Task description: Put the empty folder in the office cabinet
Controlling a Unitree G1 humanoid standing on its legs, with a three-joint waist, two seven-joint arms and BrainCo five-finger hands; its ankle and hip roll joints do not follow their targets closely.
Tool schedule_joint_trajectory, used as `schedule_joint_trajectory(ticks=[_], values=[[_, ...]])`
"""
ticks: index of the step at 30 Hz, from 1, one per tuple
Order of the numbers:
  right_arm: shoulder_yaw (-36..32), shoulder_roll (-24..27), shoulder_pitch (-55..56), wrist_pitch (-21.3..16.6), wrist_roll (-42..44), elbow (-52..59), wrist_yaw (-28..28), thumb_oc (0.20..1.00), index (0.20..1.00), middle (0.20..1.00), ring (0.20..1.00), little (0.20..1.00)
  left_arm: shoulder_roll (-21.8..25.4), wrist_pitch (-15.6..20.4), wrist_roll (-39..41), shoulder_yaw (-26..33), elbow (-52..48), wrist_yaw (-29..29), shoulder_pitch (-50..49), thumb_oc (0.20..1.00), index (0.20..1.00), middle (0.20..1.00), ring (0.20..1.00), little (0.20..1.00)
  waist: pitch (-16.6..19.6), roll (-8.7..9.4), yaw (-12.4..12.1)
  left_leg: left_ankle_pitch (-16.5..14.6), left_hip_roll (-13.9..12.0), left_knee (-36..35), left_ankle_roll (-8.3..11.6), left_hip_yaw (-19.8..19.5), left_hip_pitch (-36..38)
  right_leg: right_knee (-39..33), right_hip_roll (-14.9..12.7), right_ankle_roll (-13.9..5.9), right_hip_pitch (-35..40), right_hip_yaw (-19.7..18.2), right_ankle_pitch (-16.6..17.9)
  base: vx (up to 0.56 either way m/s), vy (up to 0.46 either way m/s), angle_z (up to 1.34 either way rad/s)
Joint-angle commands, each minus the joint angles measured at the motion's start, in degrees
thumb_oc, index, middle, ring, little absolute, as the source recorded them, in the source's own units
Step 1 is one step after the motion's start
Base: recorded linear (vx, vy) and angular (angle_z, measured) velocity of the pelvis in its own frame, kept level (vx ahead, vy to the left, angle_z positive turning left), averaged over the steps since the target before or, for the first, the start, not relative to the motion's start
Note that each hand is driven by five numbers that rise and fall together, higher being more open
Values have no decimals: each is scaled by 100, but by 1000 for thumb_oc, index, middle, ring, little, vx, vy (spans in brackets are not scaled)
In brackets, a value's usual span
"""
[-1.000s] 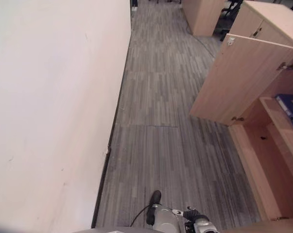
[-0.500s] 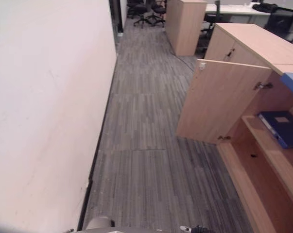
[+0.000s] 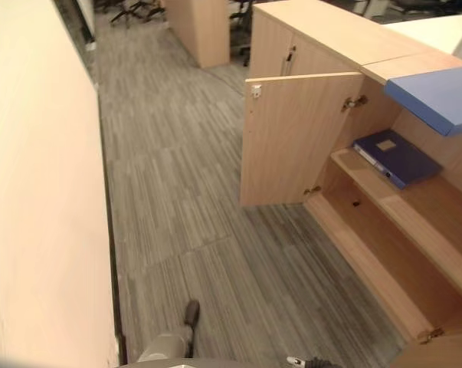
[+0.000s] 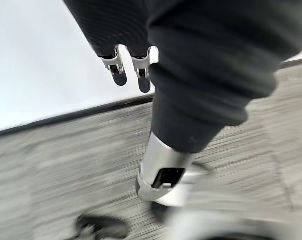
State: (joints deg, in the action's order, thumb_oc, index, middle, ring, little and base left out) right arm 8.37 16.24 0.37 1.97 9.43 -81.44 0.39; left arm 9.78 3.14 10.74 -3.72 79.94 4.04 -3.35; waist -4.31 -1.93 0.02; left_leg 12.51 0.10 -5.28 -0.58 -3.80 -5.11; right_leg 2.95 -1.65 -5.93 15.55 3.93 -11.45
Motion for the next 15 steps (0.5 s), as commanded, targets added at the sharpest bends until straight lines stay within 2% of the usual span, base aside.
schedule_joint_trajectory(ticks=[1,2,3,4,5,6,7,8,9,10,11,13,14,15], values=[[-145,-36,-226,-20,32,112,-22,1000,1000,1000,1000,1000,139,37,-9,30,11,9,32,1000,1000,1000,1000,1000,45,206,-247,-796,34,28,277,203,97,-401,-992,-326,-642,64,816,179,341,-74],[-154,-98,-290,-32,87,170,-12,1000,1000,1000,1000,1000,187,27,6,64,6,16,88,1000,1000,1000,1000,1000,53,205,-251,-964,150,28,146,380,242,-83,-1171,-397,-839,32,870,121,241,-93],[-154,-98,-290,-31,87,171,-11,1000,1000,1000,1000,1000,187,28,6,64,6,16,89,1000,1000,1000,1000,1000,53,207,-258,-966,151,28,144,388,243,-74,-1173,-398,-846,23,866,105,258,-102],[-161,-119,-328,-45,111,200,-1,1000,1000,1000,1000,1000,206,18,7,87,6,15,111,1000,1000,1000,1000,1000,45,179,-285,-1053,181,28,96,536,303,212,-1324,-418,-988,185,946,65,220,-70],[-174,-139,-339,-52,162,297,35,1000,1000,1000,1000,1000,258,-14,-1,125,7,26,112,1000,1000,1000,1000,1000,-15,150,-331,-1186,189,28,59,776,435,733,-1599,-308,-1217,703,1136,65,220,-51],[-174,-139,-338,-50,162,299,36,1000,1000,1000,1000,1000,258,-14,-1,125,7,26,113,1000,1000,1000,1000,1000,-17,153,-331,-1186,192,28,57,777,437,741,-1604,-310,-1218,702,1132,56,204,-48],[-177,-145,-329,-91,180,433,87,1000,1000,1000,1000,1000,302,-23,-1,166,18,19,95,1000,1000,1000,1000,1000,-70,146,-364,-1260,165,28,73,989,509,896,-1826,-228,-1229,1271,1219,35,131,-66],[-179,-144,-337,-109,185,518,120,1000,1000,1000,1000,1000,314,-37,-2,203,30,24,67,1000,1000,1000,1000,1000,-95,165,-368,-1312,164,28,66,1146,551,947,-1986,-227,-1225,1694,1392,107,158,-72],[-171,-156,-343,-125,207,604,160,1000,1000,1000,1000,1000,320,-49,6,235,33,24,24,1000,1000,1000,1000,1000,-123,202,-368,-1458,152,28,102,1309,663,973,-2070,-330,-1183,1969,1442,86,140,-79],[-177,-166,-382,-142,239,710,207,1000,1000,1000,1000,1000,331,-63,34,289,33,21,-12,1000,1000,1000,1000,1000,-158,208,-365,-1486,107,28,93,1533,682,961,-2078,-364,-1255,2311,1583,59,119,-66],[-169,-164,-436,-150,254,762,246,1000,1000,1000,1000,1000,338,-76,50,315,18,20,-13,1000,1000,1000,1000,1000,-202,198,-337,-1513,70,28,70,1689,702,972,-2017,-397,-1377,2496,1626,3,122,-79],[-175,-154,-503,-166,310,810,280,1000,1000,1000,1000,1000,325,-88,73,327,-19,15,-51,1000,1000,1000,1000,1000,-291,154,-250,-1568,10,28,27,1929,799,950,-1794,-393,-1722,2675,1591,68,108,-112],[-182,-141,-556,-178,400,800,305,1000,1000,1000,1000,1000,292,-105,63,300,-40,2,-61,1000,1000,1000,1000,1000,-390,157,-146,-1693,-1,28,3,2120,989,762,-1504,-417,-2106,2729,1705,227,77,-139],[-219,-136,-569,-181,544,762,332,1000,1000,1000,1000,1000,266,-114,0,275,-52,-12,-44,1000,1000,1000,1000,1000,-463,232,-32,-1851,64,28,-11,2211,1222,329,-1244,-494,-2362,2837,1990,305,9,-209]])
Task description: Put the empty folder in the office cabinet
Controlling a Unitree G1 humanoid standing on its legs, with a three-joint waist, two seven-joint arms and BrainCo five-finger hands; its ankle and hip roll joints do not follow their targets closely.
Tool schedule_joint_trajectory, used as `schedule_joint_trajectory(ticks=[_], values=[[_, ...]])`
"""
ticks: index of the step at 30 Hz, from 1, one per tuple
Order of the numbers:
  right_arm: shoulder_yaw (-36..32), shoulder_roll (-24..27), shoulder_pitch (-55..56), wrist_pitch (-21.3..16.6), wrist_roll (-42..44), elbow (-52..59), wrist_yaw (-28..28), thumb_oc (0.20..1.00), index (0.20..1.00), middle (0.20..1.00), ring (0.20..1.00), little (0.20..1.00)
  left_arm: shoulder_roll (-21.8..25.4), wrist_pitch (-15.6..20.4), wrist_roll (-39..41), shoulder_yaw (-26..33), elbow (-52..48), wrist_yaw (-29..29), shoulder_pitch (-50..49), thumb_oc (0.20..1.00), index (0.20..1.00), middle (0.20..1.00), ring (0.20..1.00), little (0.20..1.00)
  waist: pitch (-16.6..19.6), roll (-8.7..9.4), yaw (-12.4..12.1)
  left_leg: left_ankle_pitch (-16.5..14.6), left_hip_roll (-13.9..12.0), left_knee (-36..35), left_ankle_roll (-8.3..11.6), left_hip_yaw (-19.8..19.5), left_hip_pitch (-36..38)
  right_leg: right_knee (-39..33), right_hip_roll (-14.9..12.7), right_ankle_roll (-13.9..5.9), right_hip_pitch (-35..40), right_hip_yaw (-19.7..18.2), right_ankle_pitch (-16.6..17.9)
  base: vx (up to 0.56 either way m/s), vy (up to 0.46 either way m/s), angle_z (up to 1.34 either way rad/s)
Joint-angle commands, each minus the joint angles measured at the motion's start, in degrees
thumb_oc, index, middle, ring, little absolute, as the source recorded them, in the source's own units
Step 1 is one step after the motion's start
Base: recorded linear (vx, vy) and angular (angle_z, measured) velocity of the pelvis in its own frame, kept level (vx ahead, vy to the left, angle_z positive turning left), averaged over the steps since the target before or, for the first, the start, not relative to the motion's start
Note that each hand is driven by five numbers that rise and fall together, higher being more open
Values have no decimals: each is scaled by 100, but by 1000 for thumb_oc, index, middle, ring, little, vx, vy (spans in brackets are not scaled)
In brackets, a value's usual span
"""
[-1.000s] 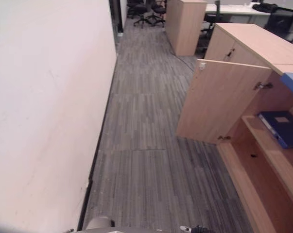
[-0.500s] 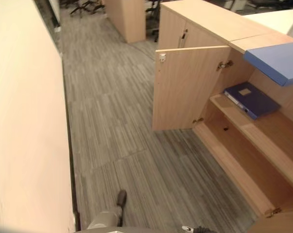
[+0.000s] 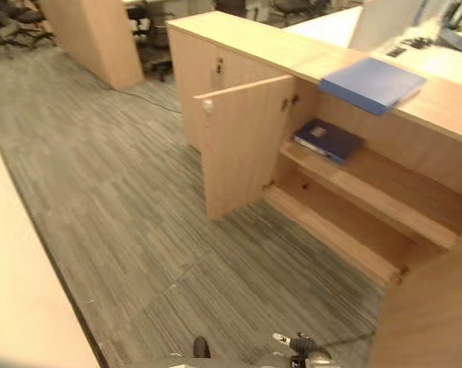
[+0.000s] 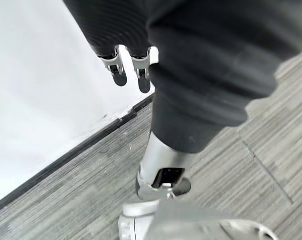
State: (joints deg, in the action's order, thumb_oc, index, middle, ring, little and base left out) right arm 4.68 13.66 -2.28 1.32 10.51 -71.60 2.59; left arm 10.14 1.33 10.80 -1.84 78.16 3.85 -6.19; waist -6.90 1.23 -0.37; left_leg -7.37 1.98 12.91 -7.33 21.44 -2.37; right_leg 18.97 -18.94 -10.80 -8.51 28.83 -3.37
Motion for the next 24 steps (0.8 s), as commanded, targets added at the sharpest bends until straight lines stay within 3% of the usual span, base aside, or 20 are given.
schedule_joint_trajectory(ticks=[1,2,4,11,12,14,15,17,18,20,22,24], values=[[125,92,-308,-114,519,-262,114,1000,1000,1000,1000,1000,222,63,-30,85,103,-1,291,1000,1000,1000,1000,1000,-234,-15,46,55,-89,-1791,667,-270,1061,-1683,643,-64,-26,527,1384,469,-166,-210],[109,27,-252,-120,590,-372,138,1000,1000,1000,1000,1000,189,69,-194,-34,55,-15,383,1000,1000,1000,1000,1000,-135,115,45,-98,-97,-1791,706,-140,1195,-2146,713,-53,103,933,1443,341,-167,-139],[126,24,-210,-123,584,-410,146,1000,1000,1000,1000,1000,161,72,-252,-95,54,-25,375,1000,1000,1000,1000,1000,-72,136,43,-153,-102,-1791,701,-118,1237,-2232,723,-23,215,986,1448,236,-120,23],[53,43,-169,-150,710,-572,173,1000,1000,1000,1000,1000,0,67,-240,-294,5,-69,410,1000,1000,1000,1000,1000,122,-18,222,-298,-643,-1529,924,127,1730,-1726,921,336,305,721,915,300,-143,12],[103,48,-203,-166,778,-554,167,1000,1000,1000,1000,1000,-2,71,-167,-331,-42,-103,414,1000,1000,1000,1000,1000,127,-18,279,-344,-957,-887,1051,283,1654,-1656,1044,477,414,613,696,379,-295,-2],[245,59,-284,-175,760,-501,144,1000,1000,1000,1000,1000,18,85,-77,-344,-123,-105,411,1000,1000,1000,1000,1000,91,36,257,25,-1330,257,1126,331,1373,-1689,1273,711,633,430,466,279,-283,-17],[247,56,-287,-173,762,-500,144,1000,1000,1000,1000,1000,22,82,-75,-342,-127,-105,411,1000,1000,1000,1000,1000,86,29,251,-9,-1386,365,1159,322,1328,-1698,1310,738,634,427,449,186,-260,-47],[367,111,-367,-166,704,-412,171,1000,1000,1000,1000,1000,40,97,3,-410,-280,-65,471,1000,1000,1000,1000,1000,-99,97,125,435,-1729,1841,1118,23,810,-1775,1542,1026,886,270,219,177,-285,-98],[413,177,-436,-150,687,-347,188,1000,1000,1000,1000,1000,32,130,140,-446,-411,-10,511,1000,1000,1000,1000,1000,-229,159,15,568,-1777,2430,1015,-276,286,-1833,1613,1150,1034,130,43,177,-205,-126],[472,215,-453,-148,661,-315,180,1000,1000,1000,1000,1000,-9,173,220,-506,-523,4,525,1000,1000,1000,1000,1000,-262,212,-69,326,-1624,2333,884,-518,-246,-1933,1594,1107,1176,-121,-5,164,-8,-94],[487,263,-426,-157,640,-330,170,1000,1000,1000,1000,1000,-21,208,233,-555,-604,14,507,1000,1000,1000,1000,1000,-270,234,-149,222,-1490,1706,844,-683,-444,-2004,1507,984,1288,-338,31,170,135,-92],[507,301,-390,-165,591,-360,170,1000,1000,1000,1000,1000,-5,238,223,-609,-712,30,508,1000,1000,1000,1000,1000,-297,230,-247,342,-1332,871,944,-1049,-710,-2076,1433,894,1415,-530,29,148,143,-75]])
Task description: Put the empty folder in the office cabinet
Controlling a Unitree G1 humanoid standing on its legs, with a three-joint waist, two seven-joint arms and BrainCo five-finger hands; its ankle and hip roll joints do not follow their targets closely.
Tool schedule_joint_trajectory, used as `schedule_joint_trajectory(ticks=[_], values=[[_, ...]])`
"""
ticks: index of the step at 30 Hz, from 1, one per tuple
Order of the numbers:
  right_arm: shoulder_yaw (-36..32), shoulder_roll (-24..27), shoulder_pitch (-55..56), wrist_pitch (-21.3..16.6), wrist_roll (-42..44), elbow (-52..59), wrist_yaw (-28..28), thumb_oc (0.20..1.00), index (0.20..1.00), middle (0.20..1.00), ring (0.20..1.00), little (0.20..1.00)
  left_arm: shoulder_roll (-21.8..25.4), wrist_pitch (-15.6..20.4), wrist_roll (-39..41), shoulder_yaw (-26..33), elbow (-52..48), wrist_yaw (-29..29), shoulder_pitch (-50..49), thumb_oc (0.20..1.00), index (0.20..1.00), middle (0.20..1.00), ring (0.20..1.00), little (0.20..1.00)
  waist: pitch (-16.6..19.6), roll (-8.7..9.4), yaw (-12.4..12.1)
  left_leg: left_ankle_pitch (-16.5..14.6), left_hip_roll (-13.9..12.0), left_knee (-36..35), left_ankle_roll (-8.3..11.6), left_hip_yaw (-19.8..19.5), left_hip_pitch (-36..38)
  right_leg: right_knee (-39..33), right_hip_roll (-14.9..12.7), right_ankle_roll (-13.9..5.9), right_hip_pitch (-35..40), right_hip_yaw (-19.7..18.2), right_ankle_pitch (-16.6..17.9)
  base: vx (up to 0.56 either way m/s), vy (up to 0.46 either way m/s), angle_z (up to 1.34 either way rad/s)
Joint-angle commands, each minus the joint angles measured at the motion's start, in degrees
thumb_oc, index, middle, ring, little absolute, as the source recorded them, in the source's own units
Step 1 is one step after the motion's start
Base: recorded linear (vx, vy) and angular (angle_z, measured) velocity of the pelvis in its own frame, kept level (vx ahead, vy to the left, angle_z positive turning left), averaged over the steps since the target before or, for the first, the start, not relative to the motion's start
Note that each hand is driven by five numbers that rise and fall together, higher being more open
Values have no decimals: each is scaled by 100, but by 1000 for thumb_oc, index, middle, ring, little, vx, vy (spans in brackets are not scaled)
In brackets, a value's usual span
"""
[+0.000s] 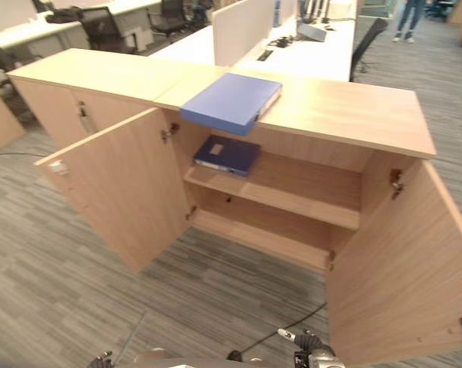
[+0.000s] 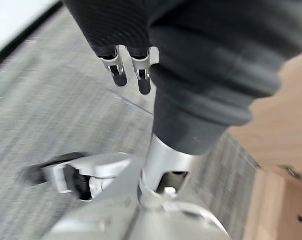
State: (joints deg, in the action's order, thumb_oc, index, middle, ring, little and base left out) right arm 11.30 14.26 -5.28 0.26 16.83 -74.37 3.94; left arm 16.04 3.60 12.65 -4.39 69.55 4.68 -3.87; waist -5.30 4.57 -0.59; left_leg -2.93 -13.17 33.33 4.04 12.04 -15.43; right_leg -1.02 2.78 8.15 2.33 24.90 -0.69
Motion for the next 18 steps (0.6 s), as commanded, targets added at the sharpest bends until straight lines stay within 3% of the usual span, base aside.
schedule_joint_trajectory(ticks=[1,2,3,7,8,9,12,14,15,16,18], values=[[-157,242,-87,-59,-42,-82,35,1000,1000,1000,1000,1000,-596,8,39,-356,146,-52,271,1000,1000,1000,1000,1000,-458,-93,-227,-79,200,-1219,-194,-100,624,-79,-751,-1003,335,-138,-237,237,181,-71],[-150,259,-41,-57,-101,-126,46,1000,1000,1000,1000,1000,-588,42,34,-438,60,-19,301,1000,1000,1000,1000,1000,-495,-215,-321,611,282,-2346,56,-691,487,-120,-718,-1062,510,-345,-293,192,194,-63],[-156,262,-24,-59,-124,-141,53,1000,1000,1000,1000,1000,-585,52,34,-497,24,-11,341,1000,1000,1000,1000,1000,-522,-287,-342,1046,288,-2829,101,-872,426,-98,-718,-1061,510,-391,-262,284,256,-61],[-245,298,30,-63,-149,-211,86,1000,1000,1000,1000,1000,-600,76,-47,-633,-42,-8,432,1000,1000,1000,1000,1000,-559,-423,-362,1341,293,-3551,241,-1145,359,-107,-738,-1144,688,-679,-358,148,123,-44],[-245,298,30,-63,-149,-211,86,1000,1000,1000,1000,1000,-600,76,-47,-633,-42,-8,432,1000,1000,1000,1000,1000,-559,-423,-362,1341,293,-3552,241,-1145,359,-107,-739,-1144,688,-680,-358,329,339,-65],[-347,294,102,-50,-161,-255,44,1000,1000,1000,1000,1000,-675,92,-126,-719,47,-41,456,1000,1000,1000,1000,1000,-392,-579,-306,1339,368,-3717,290,-1285,553,-140,-841,-1289,817,-940,-374,339,371,-65],[-439,279,146,-51,-146,-280,38,1000,1000,1000,1000,1000,-687,106,-251,-792,90,-66,435,1000,1000,1000,1000,1000,-195,-618,-233,1225,503,-3795,234,-1241,741,-173,-1019,-1407,784,-1036,-310,276,304,-73],[-465,222,175,-15,-219,-323,4,1000,1000,1000,1000,1000,-649,135,-395,-918,37,-114,473,1000,1000,1000,1000,1000,-18,-622,-134,1001,754,-3833,71,-1001,1025,-193,-1290,-1581,704,-1237,-197,218,290,-45],[-465,222,175,-15,-219,-323,4,1000,1000,1000,1000,1000,-649,135,-395,-918,37,-114,473,1000,1000,1000,1000,1000,-18,-622,-136,1001,754,-3833,71,-999,1025,-192,-1290,-1581,704,-1238,-197,224,380,-49],[-445,187,161,5,-310,-323,-22,1000,1000,1000,1000,1000,-616,163,-413,-980,-129,-158,501,1000,1000,1000,1000,1000,36,-625,-96,819,951,-3833,-74,-888,1144,-138,-1487,-1705,616,-1354,-131,97,185,-61],[-453,180,127,9,-314,-311,-18,1000,1000,1000,1000,1000,-585,190,-404,-1029,-289,-184,503,1000,1000,1000,1000,1000,49,-620,-90,721,1049,-3833,-144,-804,1204,-93,-1610,-1777,577,-1402,-89,105,231,-50]])
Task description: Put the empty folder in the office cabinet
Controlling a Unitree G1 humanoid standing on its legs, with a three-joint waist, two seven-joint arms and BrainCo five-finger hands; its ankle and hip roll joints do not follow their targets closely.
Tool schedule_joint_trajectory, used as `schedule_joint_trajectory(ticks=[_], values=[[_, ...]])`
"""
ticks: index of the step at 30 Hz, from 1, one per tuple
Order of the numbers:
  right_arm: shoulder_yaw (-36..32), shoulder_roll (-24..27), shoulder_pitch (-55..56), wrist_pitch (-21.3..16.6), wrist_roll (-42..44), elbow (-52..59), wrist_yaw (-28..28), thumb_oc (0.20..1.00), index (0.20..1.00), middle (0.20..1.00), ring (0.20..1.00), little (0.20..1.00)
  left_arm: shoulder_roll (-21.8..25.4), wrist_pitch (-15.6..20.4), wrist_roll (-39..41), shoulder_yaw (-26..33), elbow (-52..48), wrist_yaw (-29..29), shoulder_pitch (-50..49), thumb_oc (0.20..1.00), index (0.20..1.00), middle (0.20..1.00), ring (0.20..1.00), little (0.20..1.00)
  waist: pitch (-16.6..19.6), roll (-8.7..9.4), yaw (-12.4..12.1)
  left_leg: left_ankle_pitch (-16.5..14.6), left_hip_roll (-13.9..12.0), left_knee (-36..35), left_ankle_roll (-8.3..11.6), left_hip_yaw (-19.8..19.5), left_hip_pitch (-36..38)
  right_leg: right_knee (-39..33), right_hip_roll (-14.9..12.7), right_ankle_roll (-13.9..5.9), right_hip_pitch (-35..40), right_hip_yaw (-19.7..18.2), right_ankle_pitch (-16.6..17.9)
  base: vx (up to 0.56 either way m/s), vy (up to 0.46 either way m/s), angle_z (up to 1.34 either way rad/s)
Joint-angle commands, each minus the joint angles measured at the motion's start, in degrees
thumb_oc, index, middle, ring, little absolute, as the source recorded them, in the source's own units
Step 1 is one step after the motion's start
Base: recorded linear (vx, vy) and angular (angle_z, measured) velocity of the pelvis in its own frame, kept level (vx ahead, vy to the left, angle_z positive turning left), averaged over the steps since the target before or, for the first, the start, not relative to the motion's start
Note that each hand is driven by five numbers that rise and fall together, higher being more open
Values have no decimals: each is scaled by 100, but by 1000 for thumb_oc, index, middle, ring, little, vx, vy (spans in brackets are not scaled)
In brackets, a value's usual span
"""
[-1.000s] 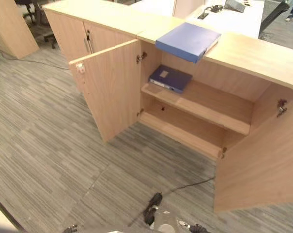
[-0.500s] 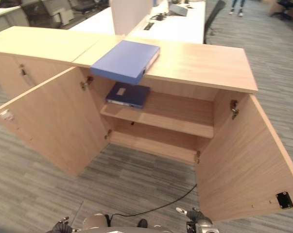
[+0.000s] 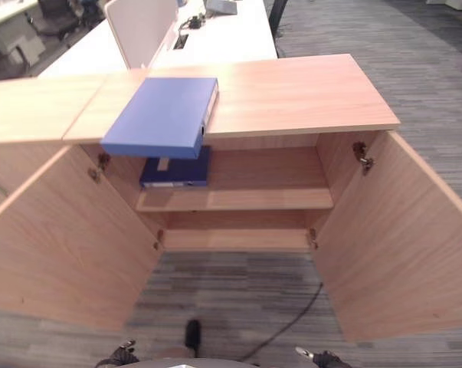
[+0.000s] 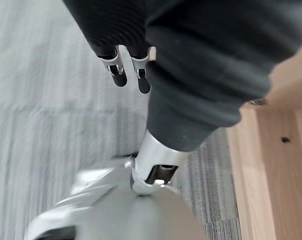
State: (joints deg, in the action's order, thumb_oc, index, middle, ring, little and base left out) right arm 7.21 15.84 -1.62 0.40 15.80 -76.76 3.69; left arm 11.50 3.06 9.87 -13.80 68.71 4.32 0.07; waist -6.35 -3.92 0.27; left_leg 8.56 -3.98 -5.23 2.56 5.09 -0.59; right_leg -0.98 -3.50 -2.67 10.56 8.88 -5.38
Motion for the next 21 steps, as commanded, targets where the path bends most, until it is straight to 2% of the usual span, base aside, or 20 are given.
schedule_joint_trajectory(ticks=[1,3,4,7,10,11,13,15,16,18,19,21], values=[[-61,7,-244,-11,-200,-63,9,1000,1000,1000,1000,1000,-110,246,-113,-99,-320,-160,100,1000,1000,1000,1000,1000,162,232,-186,-480,201,23,-44,-67,-241,-59,-1053,-731,-271,157,409,101,243,-16],[-114,-51,-289,-14,-122,14,-10,1000,1000,1000,1000,1000,1,284,152,-83,-906,-244,21,1000,1000,1000,1000,1000,151,222,-182,-656,375,23,-168,99,-107,105,-1269,-841,-391,123,535,88,241,-33],[-114,-53,-286,-13,-122,16,-10,1000,1000,1000,1000,1000,4,279,153,-84,-913,-245,17,1000,1000,1000,1000,1000,152,225,-188,-658,377,23,-170,106,-105,109,-1272,-843,-395,116,534,71,203,-41],[-219,-128,-276,-33,48,137,-12,1000,1000,1000,1000,1000,166,282,511,-7,-1842,-339,-199,1000,1000,1000,1000,1000,151,218,-198,-770,493,23,-263,191,-10,213,-1414,-916,-440,179,647,65,153,-30],[-420,-238,-236,-48,350,284,3,1000,1000,1000,1000,1000,407,300,902,216,-3434,-368,-609,1000,1000,1000,1000,1000,158,219,-247,-873,645,23,-361,181,43,330,-1568,-994,-474,260,852,59,131,-1],[-417,-242,-229,-46,350,286,4,1000,1000,1000,1000,1000,415,287,903,218,-3456,-368,-625,1000,1000,1000,1000,1000,163,224,-246,-874,648,23,-363,181,44,334,-1572,-996,-474,259,850,30,70,-1],[-524,-281,-183,-51,464,359,15,1000,1000,1000,1000,1000,534,278,1168,387,-4317,-422,-885,1000,1000,1000,1000,1000,139,217,-286,-916,737,23,-428,169,94,634,-1674,-1005,-569,275,972,35,105,0],[-618,-321,-183,-40,578,349,20,1000,1000,1000,1000,1000,619,270,1318,579,-4986,-429,-1104,1000,1000,1000,1000,1000,57,191,-340,-971,817,23,-491,161,178,1143,-1856,-977,-709,347,1225,44,127,-4],[-669,-380,-225,-4,669,292,45,1000,1000,1000,1000,1000,582,259,1486,782,-5492,-378,-1269,1000,1000,1000,1000,1000,-19,209,-391,-1061,814,23,-494,169,260,1455,-1926,-886,-883,459,1272,50,69,-5],[-686,-442,-287,-8,840,302,69,1000,1000,1000,1000,1000,526,315,1673,1017,-5894,-223,-1343,1000,1000,1000,1000,1000,-96,193,-399,-1071,716,23,-466,176,242,1368,-1647,-759,-1154,604,1055,27,-15,-2],[-683,-442,-287,-7,842,301,69,1000,1000,1000,1000,1000,526,309,1673,1021,-5902,-222,-1349,1000,1000,1000,1000,1000,-92,190,-395,-1072,709,23,-461,174,239,1368,-1641,-754,-1156,607,1054,-8,-63,-7],[-756,-465,-280,13,1092,269,76,1000,1000,1000,1000,1000,533,270,1640,1186,-6262,21,-1435,1000,1000,1000,1000,1000,-197,237,-366,-1013,646,23,-437,153,188,986,-1085,-654,-1300,654,776,-8,-128,-3]])
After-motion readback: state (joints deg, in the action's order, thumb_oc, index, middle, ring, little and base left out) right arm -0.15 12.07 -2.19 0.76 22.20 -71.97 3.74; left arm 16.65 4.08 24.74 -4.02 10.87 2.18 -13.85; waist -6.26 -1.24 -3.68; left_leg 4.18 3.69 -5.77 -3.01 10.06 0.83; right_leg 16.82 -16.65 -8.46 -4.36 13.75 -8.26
